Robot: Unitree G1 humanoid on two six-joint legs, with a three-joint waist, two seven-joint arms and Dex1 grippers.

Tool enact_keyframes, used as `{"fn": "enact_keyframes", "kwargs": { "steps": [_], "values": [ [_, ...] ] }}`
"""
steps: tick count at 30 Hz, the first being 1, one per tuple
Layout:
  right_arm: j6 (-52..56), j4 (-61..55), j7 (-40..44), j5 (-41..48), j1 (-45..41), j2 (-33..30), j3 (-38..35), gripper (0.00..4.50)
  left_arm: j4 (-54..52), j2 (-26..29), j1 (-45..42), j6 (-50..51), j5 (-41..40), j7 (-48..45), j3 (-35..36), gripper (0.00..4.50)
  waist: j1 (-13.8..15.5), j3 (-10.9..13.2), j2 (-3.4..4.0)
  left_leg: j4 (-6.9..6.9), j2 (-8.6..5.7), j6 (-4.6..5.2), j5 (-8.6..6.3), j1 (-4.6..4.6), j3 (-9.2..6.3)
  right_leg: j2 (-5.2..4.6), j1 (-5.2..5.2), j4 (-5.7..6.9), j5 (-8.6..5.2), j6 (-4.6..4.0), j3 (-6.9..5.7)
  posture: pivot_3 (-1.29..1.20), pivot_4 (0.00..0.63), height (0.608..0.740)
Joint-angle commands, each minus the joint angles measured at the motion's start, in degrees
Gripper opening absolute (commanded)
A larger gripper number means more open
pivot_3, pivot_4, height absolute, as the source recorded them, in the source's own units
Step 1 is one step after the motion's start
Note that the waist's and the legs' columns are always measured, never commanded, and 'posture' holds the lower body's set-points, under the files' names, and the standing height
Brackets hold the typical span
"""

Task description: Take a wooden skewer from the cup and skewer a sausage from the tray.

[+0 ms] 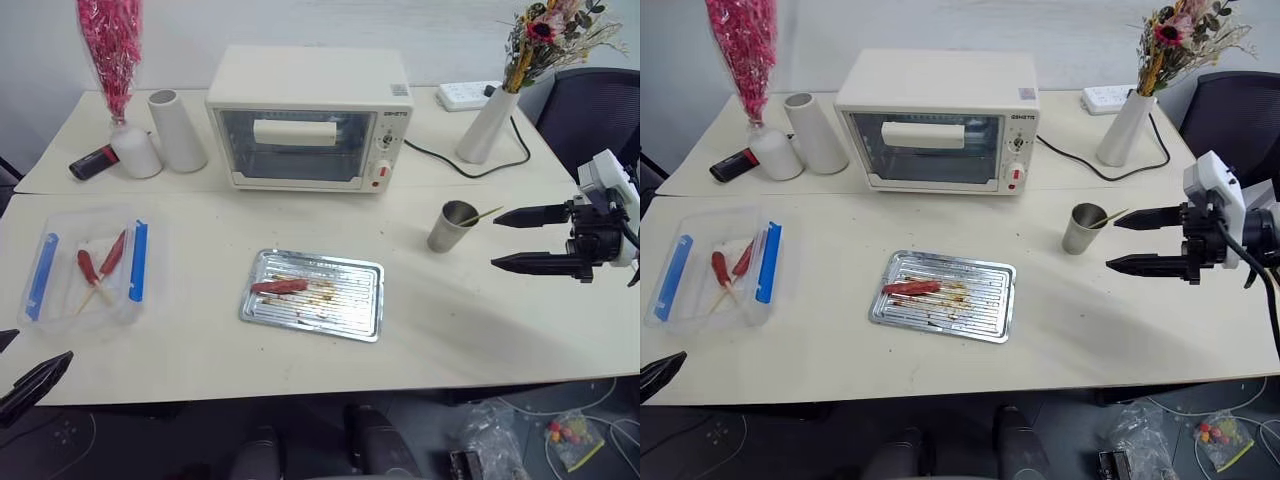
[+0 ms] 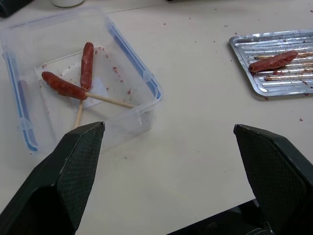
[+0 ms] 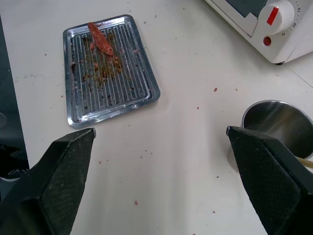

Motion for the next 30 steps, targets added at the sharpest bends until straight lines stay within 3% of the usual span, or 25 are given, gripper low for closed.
{"fn": "enact_keyframes", "kwargs": {
  "steps": [1, 18, 30],
  "values": [
    [-1.3, -0.4, 0.4, -0.5, -0.9, 0.1, -0.5, 4.50, -0.2, -0.5, 0.2, -1.4, 0.0, 0.3, 0.4, 4.48, 0.0, 0.0, 0.00, 0.00, 0.00, 0.00, 0.00, 0.00, 0.00, 0.00, 0.00, 0.00, 0.00, 0.00, 0.00, 0.00, 0.150, 0.740],
    [-2.9, 0.1, -0.7, -1.6, -0.8, 1.3, -0.7, 4.50, -0.2, 0.9, -1.0, -1.8, 0.3, 1.4, -1.4, 4.48, 0.0, 0.0, 0.00, 0.00, 0.00, 0.00, 0.00, 0.00, 0.00, 0.00, 0.00, 0.01, 0.00, 0.00, 0.00, 0.00, 0.150, 0.740],
    [3.1, -3.2, -12.0, 0.4, 4.9, 2.9, -6.9, 4.50, -2.3, 5.7, -7.9, 2.2, -3.9, 5.1, -4.6, 4.48, 0.2, 0.0, 0.00, 0.01, -0.07, 0.00, 0.00, 0.01, -0.03, -0.07, 0.00, 0.17, 0.01, 0.02, 0.00, 0.00, 0.150, 0.740]
  ]
}}
